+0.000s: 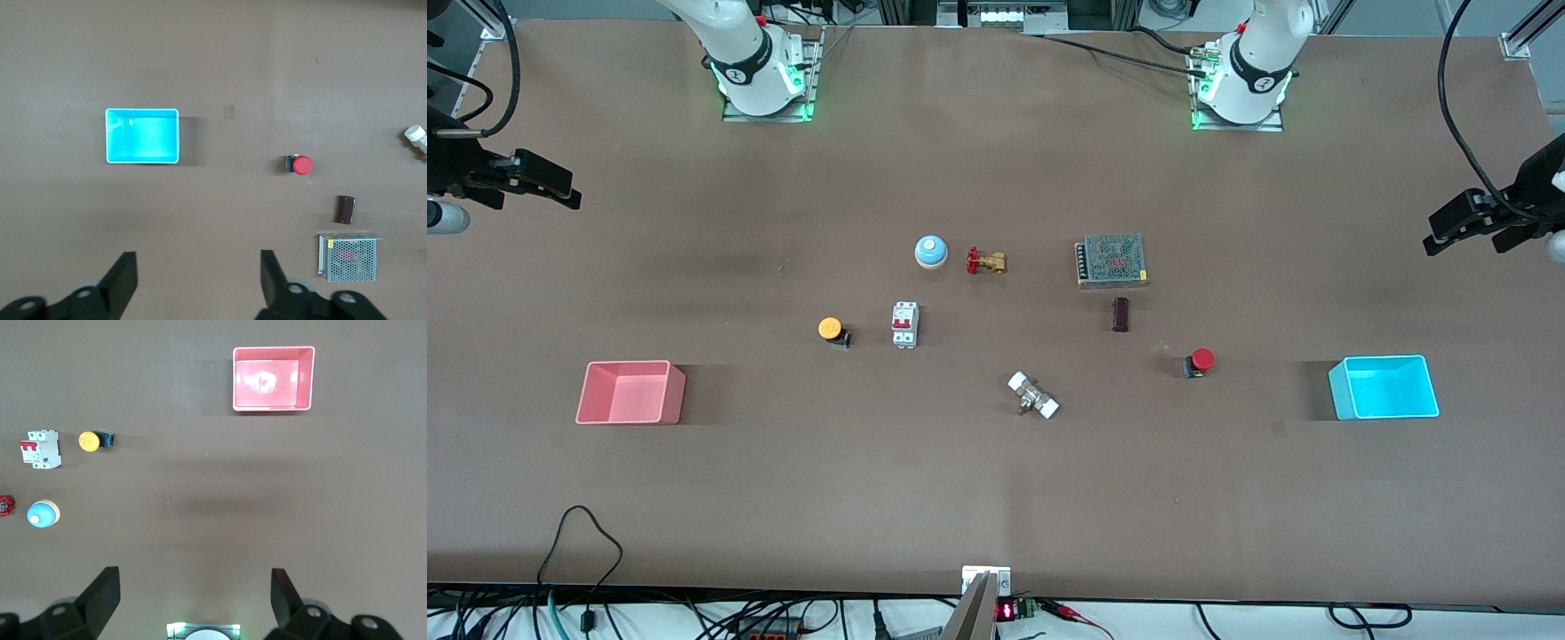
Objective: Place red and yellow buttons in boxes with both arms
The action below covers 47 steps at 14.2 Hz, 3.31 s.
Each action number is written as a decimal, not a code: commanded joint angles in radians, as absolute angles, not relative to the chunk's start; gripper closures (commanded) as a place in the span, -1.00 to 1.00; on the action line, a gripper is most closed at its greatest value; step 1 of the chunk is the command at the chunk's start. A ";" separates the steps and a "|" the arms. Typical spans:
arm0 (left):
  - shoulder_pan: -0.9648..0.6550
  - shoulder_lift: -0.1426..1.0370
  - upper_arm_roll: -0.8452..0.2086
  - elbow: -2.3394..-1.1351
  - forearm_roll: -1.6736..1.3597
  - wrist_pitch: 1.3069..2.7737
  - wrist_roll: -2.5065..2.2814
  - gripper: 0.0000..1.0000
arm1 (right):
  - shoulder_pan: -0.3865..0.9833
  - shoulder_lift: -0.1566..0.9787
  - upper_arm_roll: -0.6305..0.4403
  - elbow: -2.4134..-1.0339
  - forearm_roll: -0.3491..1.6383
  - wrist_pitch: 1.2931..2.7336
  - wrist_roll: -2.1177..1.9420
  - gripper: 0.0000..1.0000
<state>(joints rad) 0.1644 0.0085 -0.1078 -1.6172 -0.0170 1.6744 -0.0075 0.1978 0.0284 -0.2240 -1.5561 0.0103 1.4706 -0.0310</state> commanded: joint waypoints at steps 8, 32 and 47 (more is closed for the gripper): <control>0.169 0.009 -0.113 -1.621 -0.028 1.667 -0.011 -1.00 | 0.190 0.064 -0.219 -1.548 0.014 1.471 -0.037 -1.00; 0.048 0.307 -0.250 -1.698 0.035 1.977 -0.297 -1.00 | 0.557 0.577 -0.207 -1.612 0.119 1.980 0.308 -1.00; -0.031 0.531 -0.245 -1.816 0.140 2.295 -0.489 -1.00 | 0.560 0.592 -0.206 -1.810 0.150 2.233 0.344 -0.99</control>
<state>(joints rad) -0.0256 0.5323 -0.2513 -1.7893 0.1156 2.2501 -0.4613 0.5561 0.5981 -0.2057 -1.7886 0.1259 2.2103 0.3293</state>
